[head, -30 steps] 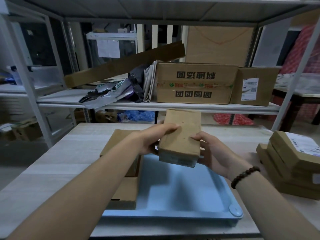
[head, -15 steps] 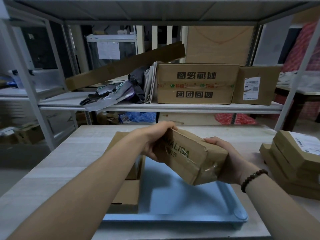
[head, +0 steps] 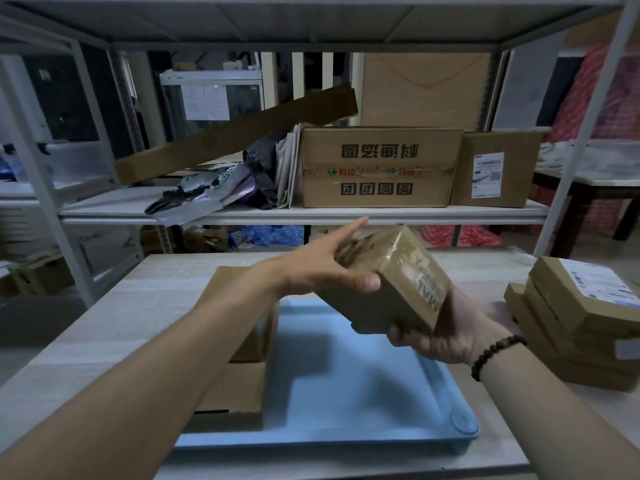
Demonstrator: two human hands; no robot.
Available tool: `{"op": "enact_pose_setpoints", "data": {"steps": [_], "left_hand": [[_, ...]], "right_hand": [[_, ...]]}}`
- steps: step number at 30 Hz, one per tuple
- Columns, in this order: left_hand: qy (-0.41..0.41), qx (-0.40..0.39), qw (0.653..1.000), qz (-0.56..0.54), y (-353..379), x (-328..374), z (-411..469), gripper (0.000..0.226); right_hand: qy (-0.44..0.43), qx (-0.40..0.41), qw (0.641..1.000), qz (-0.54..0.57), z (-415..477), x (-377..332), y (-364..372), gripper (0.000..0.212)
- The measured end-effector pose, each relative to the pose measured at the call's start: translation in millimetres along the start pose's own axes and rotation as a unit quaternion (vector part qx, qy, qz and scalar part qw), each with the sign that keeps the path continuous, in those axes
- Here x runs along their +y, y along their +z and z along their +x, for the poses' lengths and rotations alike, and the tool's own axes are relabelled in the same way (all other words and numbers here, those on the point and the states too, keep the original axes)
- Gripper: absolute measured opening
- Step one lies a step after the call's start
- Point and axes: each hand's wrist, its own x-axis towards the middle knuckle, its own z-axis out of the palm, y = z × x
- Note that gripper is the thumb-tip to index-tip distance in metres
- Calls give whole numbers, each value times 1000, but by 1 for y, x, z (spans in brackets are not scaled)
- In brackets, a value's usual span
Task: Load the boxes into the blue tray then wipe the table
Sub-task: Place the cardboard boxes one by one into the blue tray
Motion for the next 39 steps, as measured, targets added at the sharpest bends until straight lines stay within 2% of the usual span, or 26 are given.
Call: {"op": "enact_pose_setpoints", "data": {"steps": [2,3,5,7,8,10,12,17,20,22,23,26,29,31,32,34,35,37,39], "left_hand": [[6,-41,999,27,-1,5,2,104],[2,-25,998,66,-1,7,4,101],[-11,24,993,118,-2,8,6,94],[-56,44,995,72,-3,8,6,79],[-82,56,994,37,-3,7,6,70],[-135,94,986,-11,-1,8,4,59],[-171,116,976,-62,-3,4,2,62],[-212,148,938,-230,-6,-7,0,68],[-210,154,929,-263,-9,-13,-1,63],[-181,145,941,-245,-11,-17,-3,58],[-161,147,948,-231,-11,-20,-3,64],[-91,177,965,-173,-11,-32,-3,92],[-3,179,980,-92,-8,-41,-5,103],[49,175,983,23,-4,-46,-6,105],[72,188,973,116,-2,-47,-7,105],[114,223,929,273,0,-46,-8,103],[126,232,913,310,-1,-43,-10,103],[110,246,903,335,-4,-39,-14,111],[51,277,928,242,-4,-36,-16,102]], "right_hand": [[29,-90,995,23,-1,1,-5,53],[45,-122,991,25,0,1,-10,55],[53,-149,987,25,0,1,-16,58],[60,-155,985,36,0,2,-16,56],[55,-131,990,21,1,2,-15,58],[35,15,996,-86,3,0,-9,85],[10,146,970,-192,6,0,-5,104],[-77,218,932,-278,11,-3,12,92],[-64,242,911,-328,14,-4,16,92],[-48,269,896,-350,14,-6,18,99],[-45,278,895,-345,13,-7,19,103],[-61,256,922,-283,13,-10,19,110],[-86,229,939,-243,15,-13,17,116],[-97,209,948,-220,16,-13,19,99],[-105,191,953,-211,15,-12,21,84],[-125,162,962,-180,14,-10,25,51],[-138,151,966,-159,15,-8,25,42],[-176,130,968,-125,18,-6,20,47],[-213,121,962,-120,19,-4,17,55]]}}
